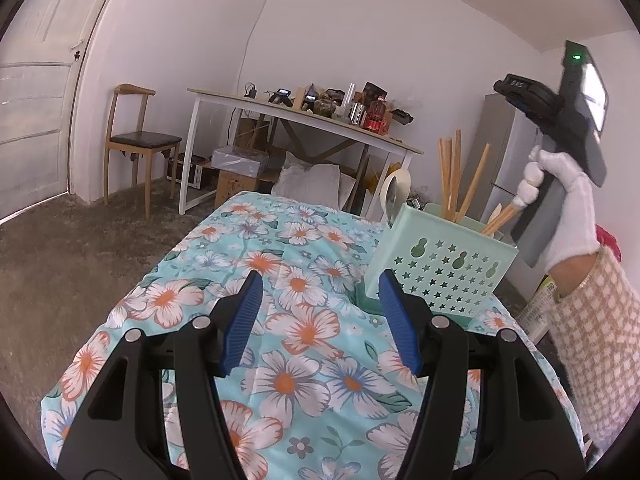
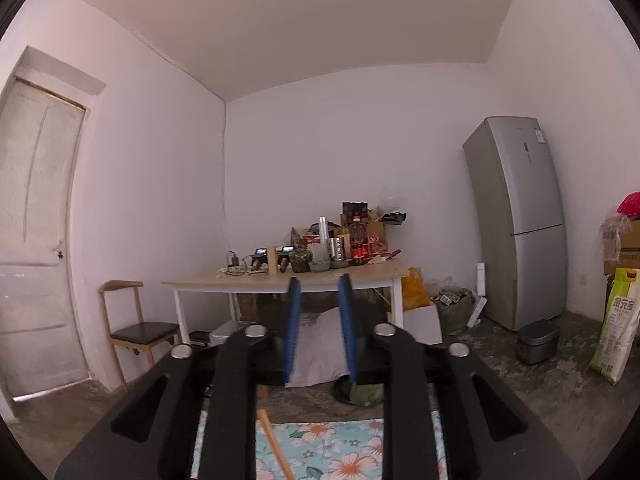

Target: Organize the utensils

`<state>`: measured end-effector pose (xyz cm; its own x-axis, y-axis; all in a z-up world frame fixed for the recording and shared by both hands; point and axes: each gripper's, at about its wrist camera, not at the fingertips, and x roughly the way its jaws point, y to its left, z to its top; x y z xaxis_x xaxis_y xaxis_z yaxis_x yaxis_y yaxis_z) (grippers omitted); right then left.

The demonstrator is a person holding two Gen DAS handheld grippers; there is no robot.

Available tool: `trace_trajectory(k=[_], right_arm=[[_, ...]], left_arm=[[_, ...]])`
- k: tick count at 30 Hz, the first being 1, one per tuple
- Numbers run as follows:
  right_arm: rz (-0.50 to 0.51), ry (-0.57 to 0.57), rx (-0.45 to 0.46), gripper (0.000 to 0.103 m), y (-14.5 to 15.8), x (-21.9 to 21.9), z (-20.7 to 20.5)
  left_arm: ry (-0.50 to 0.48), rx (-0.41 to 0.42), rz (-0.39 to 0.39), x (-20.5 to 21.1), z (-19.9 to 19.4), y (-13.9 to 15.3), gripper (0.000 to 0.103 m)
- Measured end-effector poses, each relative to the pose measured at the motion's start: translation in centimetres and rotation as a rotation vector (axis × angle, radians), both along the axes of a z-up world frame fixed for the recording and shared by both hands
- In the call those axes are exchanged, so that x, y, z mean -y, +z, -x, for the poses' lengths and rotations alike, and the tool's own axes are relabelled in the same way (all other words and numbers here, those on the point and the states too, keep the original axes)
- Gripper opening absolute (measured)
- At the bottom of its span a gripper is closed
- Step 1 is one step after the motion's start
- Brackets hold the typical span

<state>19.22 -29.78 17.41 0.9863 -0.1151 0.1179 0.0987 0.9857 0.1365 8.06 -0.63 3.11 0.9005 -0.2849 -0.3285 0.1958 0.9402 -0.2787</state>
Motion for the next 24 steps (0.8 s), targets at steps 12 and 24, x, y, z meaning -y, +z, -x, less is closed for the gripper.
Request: trace_trajectory(k=[12,24], right_arm=[[-0.021,0.164,-0.084,0.078,-1.3,1.5,11.3],[0.014,0.058,-0.619,0.09,-9.5,1.2,12.5]], left_arm=[[0.068,0.015,-0.065,1.0,1.8,2.9,0.092],[0.151,-0.114,-0.248,4.6,0.7,5.4,0.095]])
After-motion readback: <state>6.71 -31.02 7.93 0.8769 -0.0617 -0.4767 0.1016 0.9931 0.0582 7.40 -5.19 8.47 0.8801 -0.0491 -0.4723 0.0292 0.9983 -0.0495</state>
